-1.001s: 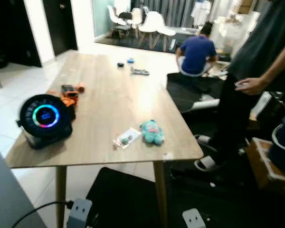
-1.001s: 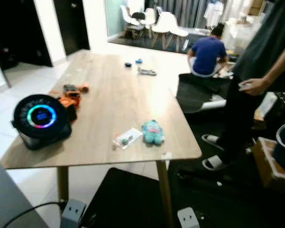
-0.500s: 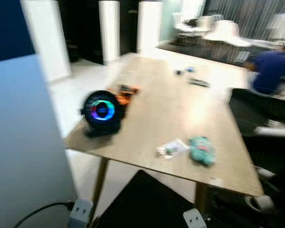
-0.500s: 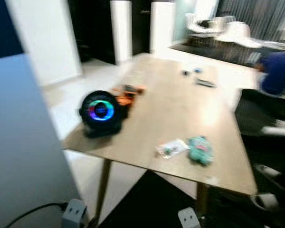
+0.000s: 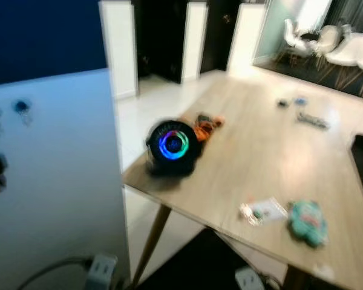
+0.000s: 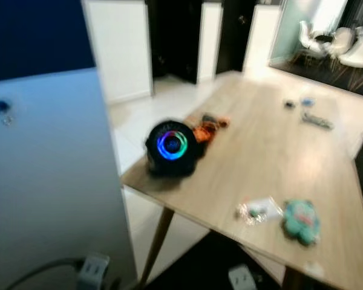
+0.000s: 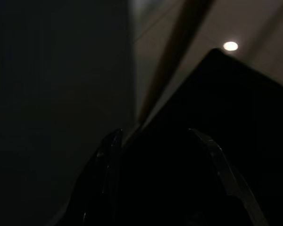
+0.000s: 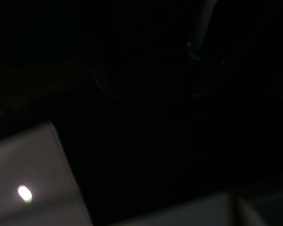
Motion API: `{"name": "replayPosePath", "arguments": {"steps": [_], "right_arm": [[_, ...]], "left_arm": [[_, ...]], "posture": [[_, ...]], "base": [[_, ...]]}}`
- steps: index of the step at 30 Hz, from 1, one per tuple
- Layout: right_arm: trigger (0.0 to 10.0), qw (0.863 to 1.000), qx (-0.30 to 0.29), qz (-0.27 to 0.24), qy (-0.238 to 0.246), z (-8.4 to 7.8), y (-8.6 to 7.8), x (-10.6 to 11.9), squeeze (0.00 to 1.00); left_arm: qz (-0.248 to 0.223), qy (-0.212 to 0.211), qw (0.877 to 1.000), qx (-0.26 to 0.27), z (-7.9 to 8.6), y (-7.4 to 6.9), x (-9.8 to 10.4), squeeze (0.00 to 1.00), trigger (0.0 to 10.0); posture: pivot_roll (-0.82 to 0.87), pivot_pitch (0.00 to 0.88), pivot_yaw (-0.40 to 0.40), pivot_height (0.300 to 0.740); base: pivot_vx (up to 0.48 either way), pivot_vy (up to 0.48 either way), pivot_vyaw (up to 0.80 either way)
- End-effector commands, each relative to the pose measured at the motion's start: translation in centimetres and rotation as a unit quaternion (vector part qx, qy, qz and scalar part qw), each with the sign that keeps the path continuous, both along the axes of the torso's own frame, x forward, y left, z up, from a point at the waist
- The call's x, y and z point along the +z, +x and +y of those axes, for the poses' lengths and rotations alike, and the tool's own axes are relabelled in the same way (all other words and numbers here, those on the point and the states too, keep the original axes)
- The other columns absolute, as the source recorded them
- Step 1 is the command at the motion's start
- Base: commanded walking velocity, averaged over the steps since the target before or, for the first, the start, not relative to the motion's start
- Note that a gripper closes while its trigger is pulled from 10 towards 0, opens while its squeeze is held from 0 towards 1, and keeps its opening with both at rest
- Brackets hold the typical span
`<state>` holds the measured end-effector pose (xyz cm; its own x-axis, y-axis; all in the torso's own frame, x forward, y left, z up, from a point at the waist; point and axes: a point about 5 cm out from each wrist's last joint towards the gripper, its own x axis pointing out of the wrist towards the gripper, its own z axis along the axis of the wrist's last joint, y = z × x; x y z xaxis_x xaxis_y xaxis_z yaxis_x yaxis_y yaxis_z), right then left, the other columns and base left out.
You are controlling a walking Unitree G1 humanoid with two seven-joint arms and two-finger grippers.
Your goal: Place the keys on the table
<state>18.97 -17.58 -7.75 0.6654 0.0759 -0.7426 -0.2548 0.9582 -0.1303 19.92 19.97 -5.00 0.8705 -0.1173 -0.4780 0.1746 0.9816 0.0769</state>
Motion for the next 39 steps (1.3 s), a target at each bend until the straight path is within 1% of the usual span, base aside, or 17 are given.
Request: {"name": "replayPosePath", "arguments": {"steps": [1, 4, 13, 17, 19, 22, 25, 28, 34, 36, 39], "right_arm": [[10.0, 1.0, -0.005, 0.013, -0.003, -0.43, -0.57, -0.29, 0.0], [10.0, 1.0, -0.005, 0.013, -0.002, -0.38, -0.56, -0.28, 0.0], [10.0, 1.0, -0.004, 0.012, -0.002, -0.39, -0.5, -0.26, 0.0], [10.0, 1.0, -0.01, 0.013, 0.001, -0.45, -0.5, -0.26, 0.0], [10.0, 1.0, -0.011, 0.014, 0.001, -0.43, -0.5, -0.26, 0.0], [10.0, 1.0, -0.012, 0.014, 0.002, -0.37, -0.53, -0.29, 0.0], [10.0, 1.0, -0.012, 0.016, 0.004, -0.25, -0.6, -0.34, 0.0], [10.0, 1.0, -0.012, 0.016, 0.005, -0.14, -0.59, -0.35, 0.0], [10.0, 1.0, -0.013, 0.016, 0.005, -0.09, -0.61, -0.37, 0.0], [10.0, 1.0, -0.013, 0.016, 0.006, -0.06, -0.61, -0.37, 0.0], [10.0, 0.999, -0.023, 0.022, 0.012, -0.11, -0.77, -0.47, 0.0]], "left_arm": [[0.036, 0.001, 0.999, 0.016, 0.08, -1.27, -1.01, 0.0, 10.0], [0.043, 0.007, 0.999, 0.017, 0.17, -1.35, -1.13, 0.0, 10.0], [0.05, 0.002, 0.998, 0.023, 0.16, -1.45, -1.26, 0.0, 10.0], [0.059, 0.007, 0.998, 0.024, 0.11, -1.52, -1.41, 0.0, 10.0], [0.07, 0.0, 0.997, 0.025, 0.09, -1.65, -1.59, 0.0, 10.0], [0.071, 0.006, 0.997, 0.017, 0.15, -1.71, -1.59, 0.0, 10.0], [0.069, 0.027, 0.997, 0.028, 0.6, -1.76, -1.57, 0.0, 10.0], [0.079, 0.021, 0.996, 0.029, 0.69, -1.79, -1.67, 0.0, 10.0], [0.08, 0.014, 0.996, 0.029, 0.68, -1.73, -1.65, 0.0, 10.0], [0.08, 0.011, 0.996, 0.029, 0.66, -1.69, -1.62, 0.0, 10.0], [0.08, 0.009, 0.996, 0.029, 0.64, -1.68, -1.63, 0.0, 10.0]], "posture": [[0.11, 0.029, -0.061, 0.74], [0.11, 0.029, -0.06, 0.74], [0.11, 0.034, -0.064, 0.74], [0.11, 0.043, -0.065, 0.74], [0.12, 0.046, -0.064, 0.74], [0.12, 0.048, -0.063, 0.74], [0.12, 0.05, -0.063, 0.74], [0.12, 0.051, -0.061, 0.74], [0.12, 0.055, -0.06, 0.74], [0.12, 0.056, -0.06, 0.74], [0.12, 0.056, -0.06, 0.74]], "base": [[0.0, 0.0, 0.8], [0.0, 0.0, 0.8], [0.0, 0.0, 0.8], [0.0, 0.0, 0.8], [0.0, 0.0, 0.8], [0.0, 0.0, 0.8], [0.0, 0.0, 0.8], [0.0, 0.0, 0.8], [0.0, 0.0, 0.8], [0.0, 0.0, 0.54], [0.0, 0.0, 0.0]]}}
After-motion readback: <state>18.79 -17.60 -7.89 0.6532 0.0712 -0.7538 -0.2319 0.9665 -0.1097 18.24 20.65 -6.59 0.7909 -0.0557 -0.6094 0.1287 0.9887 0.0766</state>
